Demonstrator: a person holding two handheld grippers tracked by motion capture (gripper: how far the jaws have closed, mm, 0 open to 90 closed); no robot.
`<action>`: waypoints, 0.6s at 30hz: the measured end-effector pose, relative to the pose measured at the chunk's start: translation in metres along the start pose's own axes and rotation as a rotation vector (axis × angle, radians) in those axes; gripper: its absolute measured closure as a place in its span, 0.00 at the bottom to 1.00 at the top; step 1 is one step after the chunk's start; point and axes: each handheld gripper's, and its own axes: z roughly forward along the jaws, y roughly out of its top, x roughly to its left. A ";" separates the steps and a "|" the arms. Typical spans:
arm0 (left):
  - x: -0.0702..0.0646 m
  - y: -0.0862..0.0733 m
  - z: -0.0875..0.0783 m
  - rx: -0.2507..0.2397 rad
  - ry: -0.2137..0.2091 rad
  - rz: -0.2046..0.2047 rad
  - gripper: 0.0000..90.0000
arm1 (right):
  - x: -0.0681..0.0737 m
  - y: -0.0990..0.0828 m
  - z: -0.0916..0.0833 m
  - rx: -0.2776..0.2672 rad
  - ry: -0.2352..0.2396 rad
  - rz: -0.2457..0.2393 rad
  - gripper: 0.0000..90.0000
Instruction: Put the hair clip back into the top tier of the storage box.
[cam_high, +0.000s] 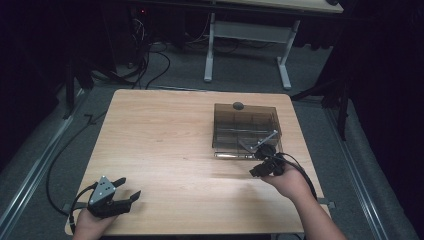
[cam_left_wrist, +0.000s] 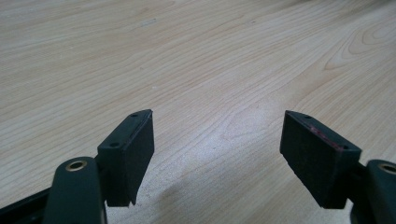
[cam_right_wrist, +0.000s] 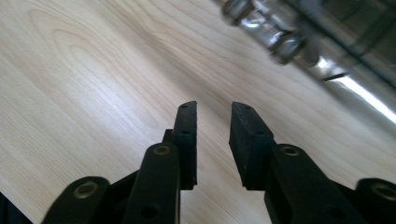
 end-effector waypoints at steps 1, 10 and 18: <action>0.000 0.000 0.000 0.000 0.000 0.000 0.30 | 0.001 -0.004 0.003 -0.030 0.014 0.001 0.77; -0.001 0.000 0.001 0.013 0.008 0.013 0.29 | 0.016 -0.046 0.033 -0.298 -0.014 0.028 0.70; -0.001 0.000 0.000 0.004 0.012 0.014 0.29 | 0.036 -0.081 0.062 -0.519 -0.038 0.077 0.68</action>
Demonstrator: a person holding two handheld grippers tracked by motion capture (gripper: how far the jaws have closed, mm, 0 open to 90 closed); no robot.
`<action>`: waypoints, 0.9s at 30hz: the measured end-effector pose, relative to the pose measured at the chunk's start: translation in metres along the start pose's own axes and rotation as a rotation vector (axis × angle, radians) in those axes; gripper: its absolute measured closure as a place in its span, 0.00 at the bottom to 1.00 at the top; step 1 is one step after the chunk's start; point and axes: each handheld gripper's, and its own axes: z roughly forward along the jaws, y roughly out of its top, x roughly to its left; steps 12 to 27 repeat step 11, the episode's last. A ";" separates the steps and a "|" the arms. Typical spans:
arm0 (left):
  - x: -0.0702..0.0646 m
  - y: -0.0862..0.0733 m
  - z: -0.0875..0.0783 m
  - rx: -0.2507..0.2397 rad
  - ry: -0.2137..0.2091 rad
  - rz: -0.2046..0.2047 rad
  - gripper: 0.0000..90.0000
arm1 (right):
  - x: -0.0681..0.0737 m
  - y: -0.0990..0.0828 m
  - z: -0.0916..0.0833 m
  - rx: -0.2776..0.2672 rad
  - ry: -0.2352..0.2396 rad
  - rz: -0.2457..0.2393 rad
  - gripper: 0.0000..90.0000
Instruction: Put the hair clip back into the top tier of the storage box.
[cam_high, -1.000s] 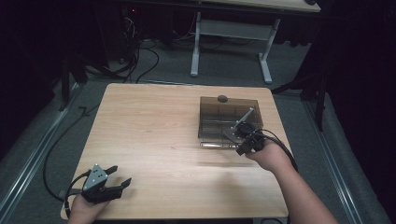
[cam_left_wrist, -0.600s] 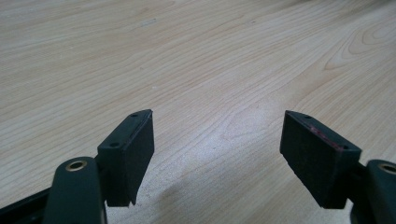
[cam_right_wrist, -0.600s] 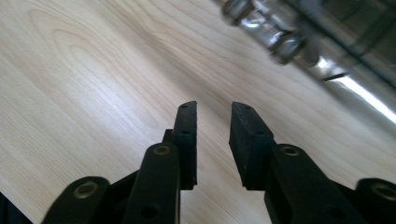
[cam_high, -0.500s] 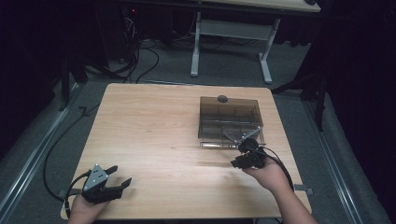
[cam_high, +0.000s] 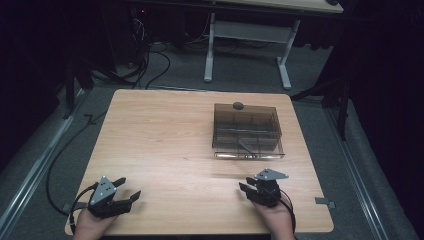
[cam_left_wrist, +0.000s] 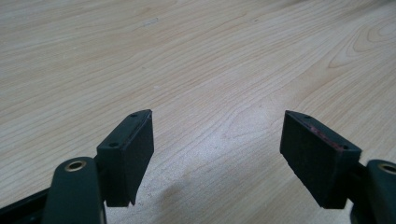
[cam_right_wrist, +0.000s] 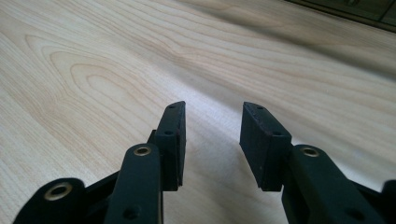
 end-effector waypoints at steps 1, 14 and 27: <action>0.000 0.000 0.000 0.001 0.001 0.003 0.29 | 0.001 -0.004 0.000 -0.025 0.004 0.004 0.67; -0.003 0.000 0.002 0.009 0.010 0.011 0.29 | -0.001 -0.013 -0.008 -0.117 0.008 0.033 0.65; -0.003 0.000 0.002 0.009 0.010 0.011 0.29 | -0.001 -0.013 -0.008 -0.117 0.008 0.033 0.65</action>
